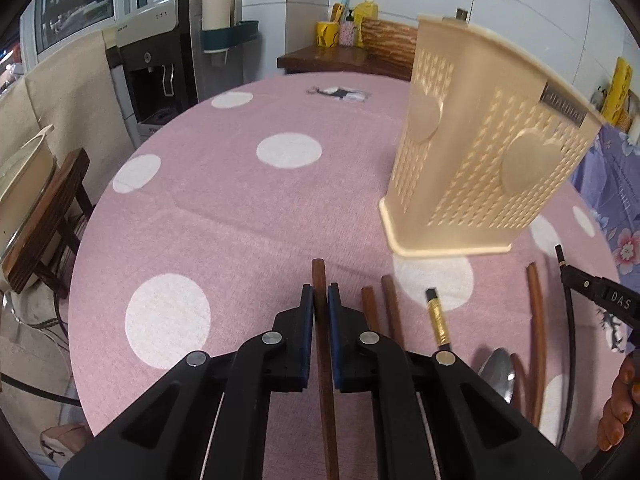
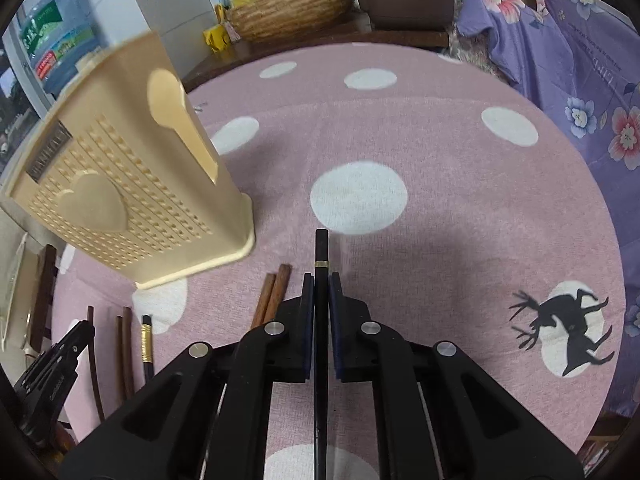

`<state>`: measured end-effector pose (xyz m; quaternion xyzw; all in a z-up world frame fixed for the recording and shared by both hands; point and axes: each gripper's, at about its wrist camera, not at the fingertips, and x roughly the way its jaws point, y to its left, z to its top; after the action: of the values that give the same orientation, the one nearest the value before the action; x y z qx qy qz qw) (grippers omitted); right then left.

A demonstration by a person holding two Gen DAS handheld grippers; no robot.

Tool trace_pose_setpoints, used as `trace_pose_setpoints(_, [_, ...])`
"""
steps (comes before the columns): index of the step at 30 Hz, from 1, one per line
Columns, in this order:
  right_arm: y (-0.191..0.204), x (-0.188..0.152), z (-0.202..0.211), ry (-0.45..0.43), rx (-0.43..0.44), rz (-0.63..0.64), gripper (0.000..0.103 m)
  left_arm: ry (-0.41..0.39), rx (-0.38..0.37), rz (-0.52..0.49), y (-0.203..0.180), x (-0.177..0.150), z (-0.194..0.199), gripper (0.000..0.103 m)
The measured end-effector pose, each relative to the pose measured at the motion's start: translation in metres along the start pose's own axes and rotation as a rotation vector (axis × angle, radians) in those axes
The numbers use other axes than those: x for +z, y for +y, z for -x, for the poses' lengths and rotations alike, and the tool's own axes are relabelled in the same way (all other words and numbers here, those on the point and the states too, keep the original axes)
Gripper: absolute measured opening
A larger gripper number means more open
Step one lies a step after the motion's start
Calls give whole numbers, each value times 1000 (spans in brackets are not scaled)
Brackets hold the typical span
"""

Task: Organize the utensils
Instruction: 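Lift both chopsticks and carry them over the beige utensil holder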

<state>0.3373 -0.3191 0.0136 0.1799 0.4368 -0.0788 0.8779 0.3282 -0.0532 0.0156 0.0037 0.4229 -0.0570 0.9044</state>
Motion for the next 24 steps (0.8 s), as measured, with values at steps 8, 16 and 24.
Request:
trace_pose_setpoints(8, [6,18,62,-118,106,63,8,-104,-81,23,6,29,47,8])
trace_pose_setpoints(16, [4,38,132,-238,198,139,8,-219,-127,30,19,59,99,8])
trace_pose_setpoints(24, [4,44,159,-270,206,179,8,-272,-102,10,24,65,116,8])
